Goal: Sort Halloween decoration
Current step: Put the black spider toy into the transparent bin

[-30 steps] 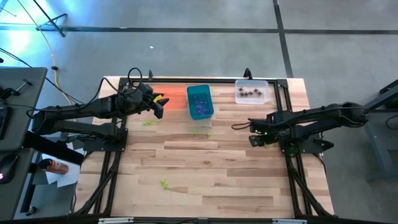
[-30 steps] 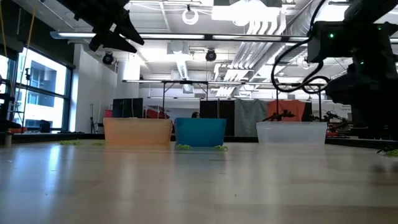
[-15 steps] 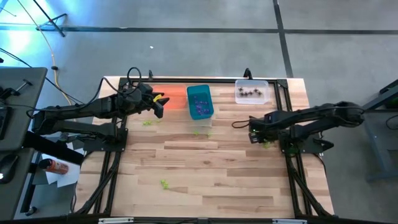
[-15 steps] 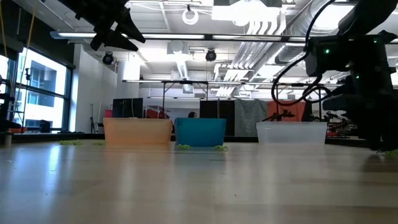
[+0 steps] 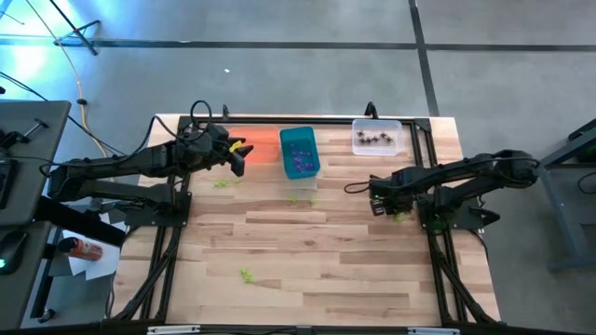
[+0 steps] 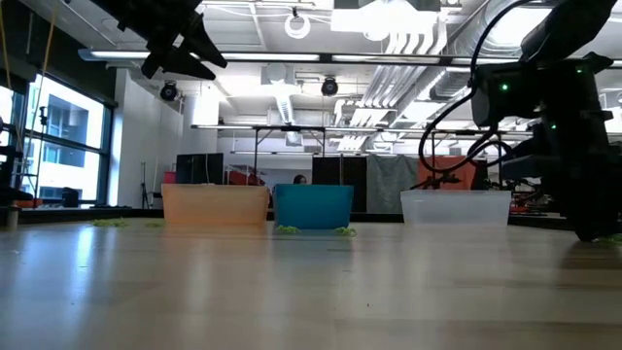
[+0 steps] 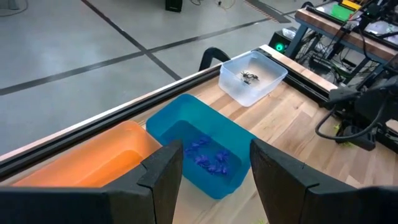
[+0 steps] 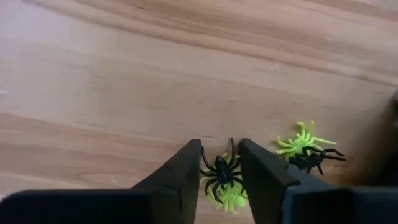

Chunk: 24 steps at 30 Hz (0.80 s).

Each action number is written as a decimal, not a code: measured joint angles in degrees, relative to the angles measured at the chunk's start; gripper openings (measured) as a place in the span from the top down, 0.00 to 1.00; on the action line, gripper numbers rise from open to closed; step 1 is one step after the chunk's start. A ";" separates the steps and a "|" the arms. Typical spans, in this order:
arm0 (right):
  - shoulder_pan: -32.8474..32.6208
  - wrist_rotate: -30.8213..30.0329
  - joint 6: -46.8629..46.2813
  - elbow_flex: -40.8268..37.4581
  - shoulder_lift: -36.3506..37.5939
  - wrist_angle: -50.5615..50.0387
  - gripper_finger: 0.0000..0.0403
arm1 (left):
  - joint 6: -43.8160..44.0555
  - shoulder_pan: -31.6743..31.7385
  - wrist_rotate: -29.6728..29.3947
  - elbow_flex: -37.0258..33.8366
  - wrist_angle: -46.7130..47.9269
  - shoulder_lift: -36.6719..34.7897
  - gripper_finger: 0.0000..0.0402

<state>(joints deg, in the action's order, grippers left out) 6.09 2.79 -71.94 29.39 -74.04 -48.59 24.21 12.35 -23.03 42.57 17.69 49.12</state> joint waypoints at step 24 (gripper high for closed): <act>4.50 -9.65 14.02 12.10 -0.17 -4.18 1.00 | -1.49 -0.02 -0.22 0.00 0.04 0.01 0.57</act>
<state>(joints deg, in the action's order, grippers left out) 10.58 -6.86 -57.93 41.49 -74.22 -52.78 22.72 12.34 -23.25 42.57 17.74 49.12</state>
